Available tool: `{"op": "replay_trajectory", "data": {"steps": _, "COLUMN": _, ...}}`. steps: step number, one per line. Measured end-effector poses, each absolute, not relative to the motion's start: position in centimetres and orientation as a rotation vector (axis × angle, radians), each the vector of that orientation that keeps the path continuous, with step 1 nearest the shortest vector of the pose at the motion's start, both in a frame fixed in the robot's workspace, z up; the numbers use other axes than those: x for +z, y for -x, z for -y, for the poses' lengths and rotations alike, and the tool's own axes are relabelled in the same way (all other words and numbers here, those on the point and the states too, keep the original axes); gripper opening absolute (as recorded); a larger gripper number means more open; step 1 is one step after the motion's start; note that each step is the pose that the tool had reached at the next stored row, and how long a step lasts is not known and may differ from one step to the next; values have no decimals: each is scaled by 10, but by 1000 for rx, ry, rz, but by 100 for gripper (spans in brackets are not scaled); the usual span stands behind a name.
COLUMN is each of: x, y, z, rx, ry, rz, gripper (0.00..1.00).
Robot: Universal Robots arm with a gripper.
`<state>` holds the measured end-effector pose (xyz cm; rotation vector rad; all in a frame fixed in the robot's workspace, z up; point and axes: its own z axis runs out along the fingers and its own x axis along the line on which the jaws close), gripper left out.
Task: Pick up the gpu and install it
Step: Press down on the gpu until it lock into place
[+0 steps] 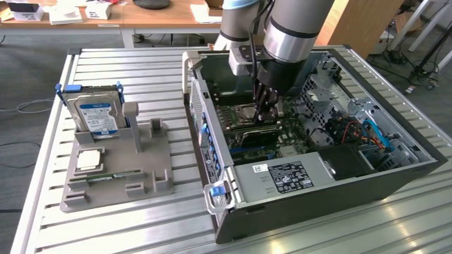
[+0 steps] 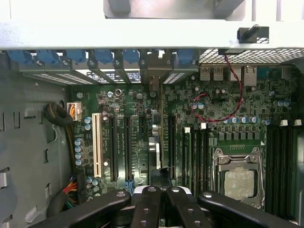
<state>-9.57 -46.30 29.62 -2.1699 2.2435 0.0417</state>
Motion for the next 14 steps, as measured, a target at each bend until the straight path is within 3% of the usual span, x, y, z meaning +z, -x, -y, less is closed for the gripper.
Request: {"op": "replay_trajectory", "data": {"steps": 14, "x": 295, "y": 103, "z": 463, "rx": 42, "ry": 2170, "rz": -2243, "gripper": 11}}
